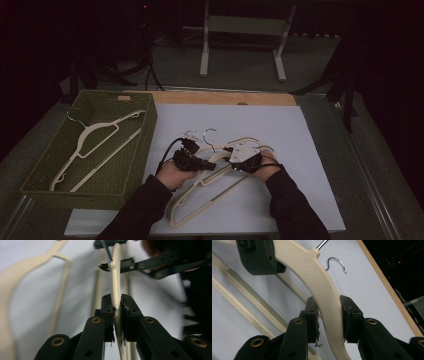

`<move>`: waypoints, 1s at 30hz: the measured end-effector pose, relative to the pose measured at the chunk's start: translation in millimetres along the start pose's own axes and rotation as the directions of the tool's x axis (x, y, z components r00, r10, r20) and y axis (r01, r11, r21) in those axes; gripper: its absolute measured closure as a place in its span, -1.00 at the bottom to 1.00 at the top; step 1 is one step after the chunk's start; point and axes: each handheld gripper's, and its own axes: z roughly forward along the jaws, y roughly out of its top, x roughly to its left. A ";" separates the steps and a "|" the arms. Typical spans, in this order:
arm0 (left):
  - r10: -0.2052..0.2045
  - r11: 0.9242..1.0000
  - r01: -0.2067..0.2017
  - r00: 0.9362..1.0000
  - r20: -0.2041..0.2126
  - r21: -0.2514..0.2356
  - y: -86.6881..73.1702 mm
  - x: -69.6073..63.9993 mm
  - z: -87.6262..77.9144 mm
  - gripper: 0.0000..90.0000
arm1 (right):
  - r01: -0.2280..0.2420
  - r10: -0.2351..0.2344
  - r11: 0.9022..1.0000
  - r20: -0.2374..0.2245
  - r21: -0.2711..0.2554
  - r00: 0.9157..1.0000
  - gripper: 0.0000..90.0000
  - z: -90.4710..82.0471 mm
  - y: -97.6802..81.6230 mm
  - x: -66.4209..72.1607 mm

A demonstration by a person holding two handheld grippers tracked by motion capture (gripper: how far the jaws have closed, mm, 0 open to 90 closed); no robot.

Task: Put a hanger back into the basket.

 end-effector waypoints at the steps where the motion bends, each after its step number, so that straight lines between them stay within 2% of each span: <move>1: -0.007 1.000 0.007 1.000 0.022 -0.006 -0.2 0.2 -0.6 0.87 | -0.006 0.006 1.000 -0.001 -0.005 1.000 0.53 -1.2 0.2 -0.4; 3: -0.019 1.000 0.020 0.998 0.057 -0.020 -0.3 -0.1 -1.1 0.91 | -0.015 0.015 1.000 -0.005 -0.015 1.000 0.50 -3.2 0.3 -1.1; 7: -0.026 0.999 0.028 0.998 0.057 -0.027 -0.1 -1.2 -1.0 0.93 | -0.026 0.026 0.999 -0.006 -0.019 1.000 0.46 -5.9 0.3 -2.4; 8: -0.038 0.999 0.040 0.997 0.067 -0.030 0.1 -1.7 -1.3 0.93 | -0.026 0.026 0.999 -0.006 -0.019 1.000 0.42 -5.9 0.3 -2.4; 9: -0.038 0.999 0.040 0.997 0.061 -0.030 0.1 -2.1 -1.6 0.93 | -0.055 0.054 0.998 -0.012 -0.029 0.998 0.23 -8.8 0.7 -3.6; 13: -0.048 0.998 0.050 0.997 0.064 -0.037 -0.6 -2.2 -3.4 0.93 | -0.086 0.086 0.996 -0.015 -0.036 0.996 -0.04 -15.2 -0.1 -4.0; 15: -0.048 0.998 0.050 0.997 0.053 -0.044 -0.9 -2.8 -5.0 0.94 | -0.177 0.177 0.982 -0.015 -0.062 0.984 -0.23 -28.6 -7.4 -5.1; 16: -0.050 0.997 0.053 0.997 0.055 -0.050 -1.1 -2.9 -5.9 0.94 | -0.177 0.177 0.982 -0.015 -0.062 0.984 -0.23 -28.6 -7.4 -5.1; 17: -0.049 0.997 0.052 0.998 0.047 -0.057 -1.1 -3.4 -7.1 0.94 | -0.209 0.208 0.975 -0.014 -0.071 0.978 -0.33 -33.2 -10.2 -5.4; 18: -0.052 0.997 0.054 0.998 0.038 -0.061 -1.1 -3.7 -8.1 0.94 | -0.258 0.256 0.963 -0.025 -0.084 0.966 -0.38 -39.9 -13.3 -6.3; 20: -0.049 0.996 0.051 0.998 0.028 -0.078 -1.0 -5.9 -10.6 0.94 | -0.318 0.317 0.938 -0.030 -0.137 0.948 -0.47 -54.0 -18.4 -5.3; 21: -0.047 0.995 0.049 0.999 0.024 -0.086 -0.7 -7.1 -12.1 0.94 | -0.355 0.355 0.920 -0.030 -0.165 0.934 -0.54 -61.9 -21.1 -4.8; 23: -0.036 0.993 0.038 0.999 0.020 -0.108 0.2 -10.6 -15.8 0.94 | -0.432 0.434 0.871 -0.043 -0.234 0.900 -0.58 -78.7 -28.7 -3.2; 24: -0.036 0.993 0.038 0.999 0.020 -0.108 0.2 -10.6 -15.8 0.94 | -0.432 0.434 0.871 -0.043 -0.234 0.900 -0.58 -78.7 -28.7 -3.2; 25: -0.018 0.991 0.021 1.000 0.024 -0.131 2.4 -15.2 -20.9 0.94 | -0.461 0.468 0.846 -0.041 -0.268 0.883 -0.61 -87.0 -32.9 -1.9; 26: -0.006 0.990 0.010 1.000 0.025 -0.140 3.8 -17.5 -23.6 0.94 | -0.534 0.546 0.772 -0.070 -0.345 0.835 -0.66 -104.8 -43.2 2.5; 27: 0.002 0.990 0.002 1.000 0.025 -0.144 5.3 -20.2 -26.1 0.94 | -0.557 0.576 0.740 -0.072 -0.377 0.814 -0.66 -111.6 -47.6 5.1; 28: 0.008 0.988 -0.005 1.000 0.017 -0.156 6.8 -23.1 -29.2 0.94 | -0.583 0.605 0.704 -0.086 -0.406 0.791 -0.66 -117.5 -52.2 7.1; 29: 0.015 0.986 -0.012 1.000 0.015 -0.167 8.5 -25.5 -32.9 0.94 | -0.606 0.631 0.675 -0.098 -0.421 0.770 -0.67 -122.6 -56.1 8.6; 30: 0.021 0.984 -0.018 1.000 0.012 -0.177 10.2 -27.8 -37.0 0.94 | -0.619 0.649 0.657 -0.095 -0.431 0.755 -0.67 -126.7 -58.7 9.2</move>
